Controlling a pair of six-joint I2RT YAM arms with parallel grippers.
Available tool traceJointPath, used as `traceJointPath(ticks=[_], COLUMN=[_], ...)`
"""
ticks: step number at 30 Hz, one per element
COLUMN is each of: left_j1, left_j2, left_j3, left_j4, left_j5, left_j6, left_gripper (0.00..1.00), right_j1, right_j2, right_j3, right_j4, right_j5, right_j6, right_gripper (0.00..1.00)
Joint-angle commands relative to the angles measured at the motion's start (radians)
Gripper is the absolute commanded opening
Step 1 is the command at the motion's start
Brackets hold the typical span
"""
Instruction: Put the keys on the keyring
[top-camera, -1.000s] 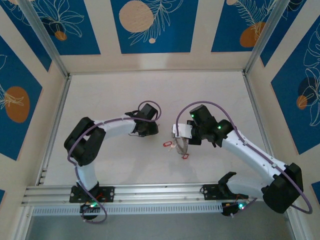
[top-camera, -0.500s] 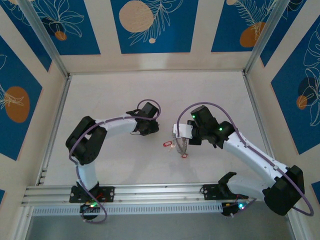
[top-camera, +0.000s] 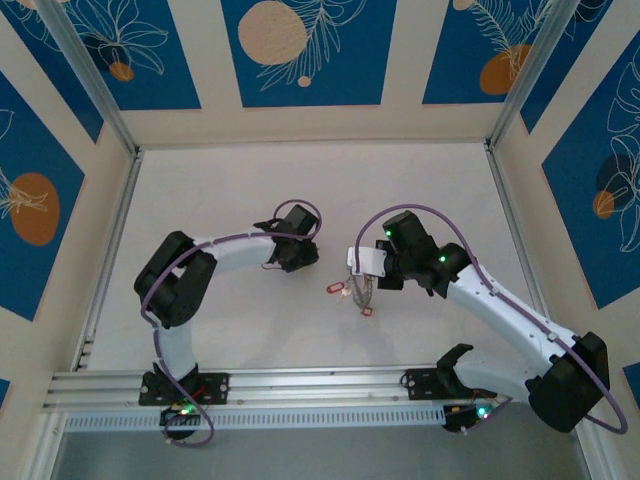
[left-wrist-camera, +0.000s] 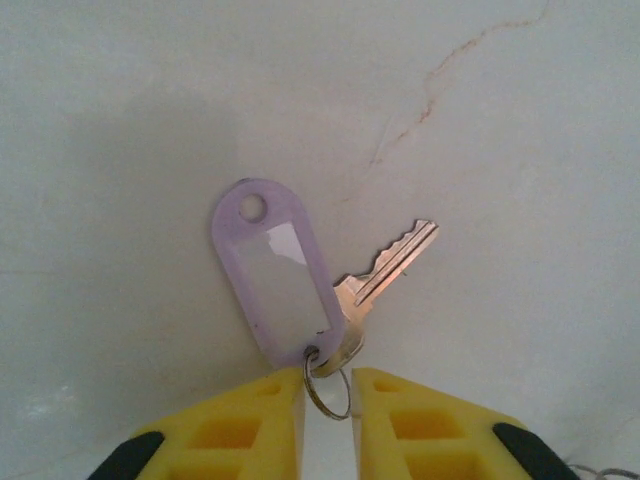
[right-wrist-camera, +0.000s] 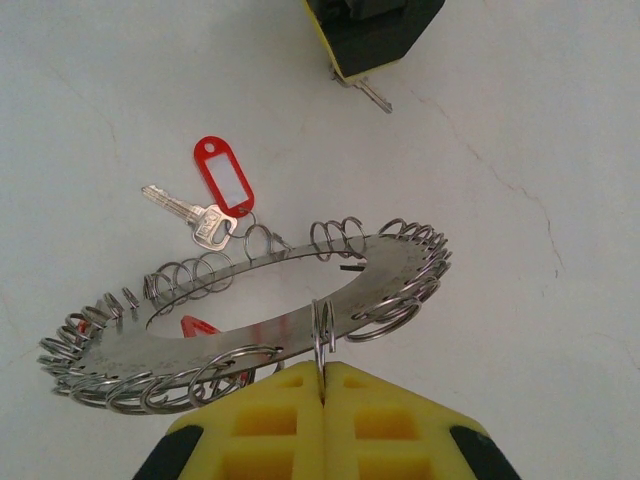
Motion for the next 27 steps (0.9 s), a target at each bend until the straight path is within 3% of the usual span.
traceJointPath(ticks=[1, 6, 16, 21, 27], left_j1=[-0.007, -0.007, -0.007, -0.007, -0.007], left_j2=[0.016, 0.026, 0.049, 0.05, 0.032], left_j3=[0.031, 0.051, 0.06, 0.068, 0.078], left_j4=[-0.02, -0.041, -0.049, -0.065, -0.084], left_j5=[-0.029, -0.04, -0.028, -0.045, -0.077], left_j6=[-0.015, -0.007, -0.001, 0.01, 0.048], left_gripper=[0.14, 0.06, 0.17, 0.09, 0.1], right_j1=[-0.005, -0.006, -0.007, -0.007, -0.008], right_j2=[-0.031, -0.033, -0.04, -0.041, -0.043], right_j3=[-0.006, -0.01, -0.013, -0.012, -0.013], right_j4=[0.03, 0.032, 0.036, 0.036, 0.036], right_j5=[-0.018, -0.017, -0.019, -0.023, -0.024], right_j6=[0.017, 0.017, 0.016, 0.016, 0.016], right_gripper=[0.0, 0.0, 0.0, 0.0, 0.0])
